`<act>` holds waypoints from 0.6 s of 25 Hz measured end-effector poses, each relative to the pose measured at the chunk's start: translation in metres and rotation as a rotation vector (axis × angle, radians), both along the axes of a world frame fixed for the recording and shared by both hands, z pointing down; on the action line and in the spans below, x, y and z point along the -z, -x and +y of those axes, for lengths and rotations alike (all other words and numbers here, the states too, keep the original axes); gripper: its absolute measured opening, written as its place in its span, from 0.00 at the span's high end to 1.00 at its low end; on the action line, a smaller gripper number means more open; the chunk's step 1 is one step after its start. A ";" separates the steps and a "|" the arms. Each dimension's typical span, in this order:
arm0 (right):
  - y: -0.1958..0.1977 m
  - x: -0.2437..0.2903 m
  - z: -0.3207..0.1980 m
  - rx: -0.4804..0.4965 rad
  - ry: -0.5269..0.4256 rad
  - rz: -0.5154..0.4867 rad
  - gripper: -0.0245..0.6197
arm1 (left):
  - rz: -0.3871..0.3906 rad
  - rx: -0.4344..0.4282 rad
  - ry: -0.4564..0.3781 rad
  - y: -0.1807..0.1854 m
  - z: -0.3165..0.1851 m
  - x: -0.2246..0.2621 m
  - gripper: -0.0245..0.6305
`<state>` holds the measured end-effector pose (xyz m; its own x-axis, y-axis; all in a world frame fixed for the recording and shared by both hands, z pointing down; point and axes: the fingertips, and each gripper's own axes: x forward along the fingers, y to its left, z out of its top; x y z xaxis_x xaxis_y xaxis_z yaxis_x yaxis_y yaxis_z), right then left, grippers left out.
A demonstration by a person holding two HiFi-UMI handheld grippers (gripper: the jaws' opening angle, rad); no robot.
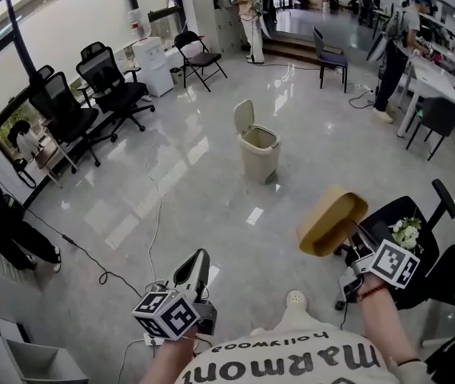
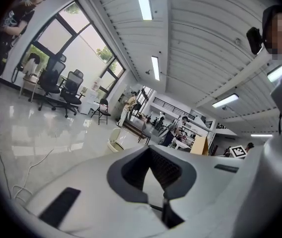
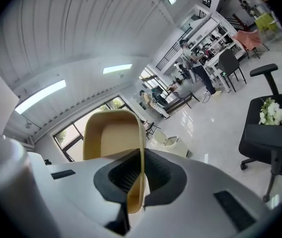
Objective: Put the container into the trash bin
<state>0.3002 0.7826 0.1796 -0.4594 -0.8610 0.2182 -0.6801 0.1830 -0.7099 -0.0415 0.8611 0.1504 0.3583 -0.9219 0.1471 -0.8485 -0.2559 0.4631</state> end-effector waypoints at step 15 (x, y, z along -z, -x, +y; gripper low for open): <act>0.032 -0.012 -0.162 0.123 0.001 -0.032 0.94 | -0.045 0.084 0.014 0.014 -0.118 -0.013 0.97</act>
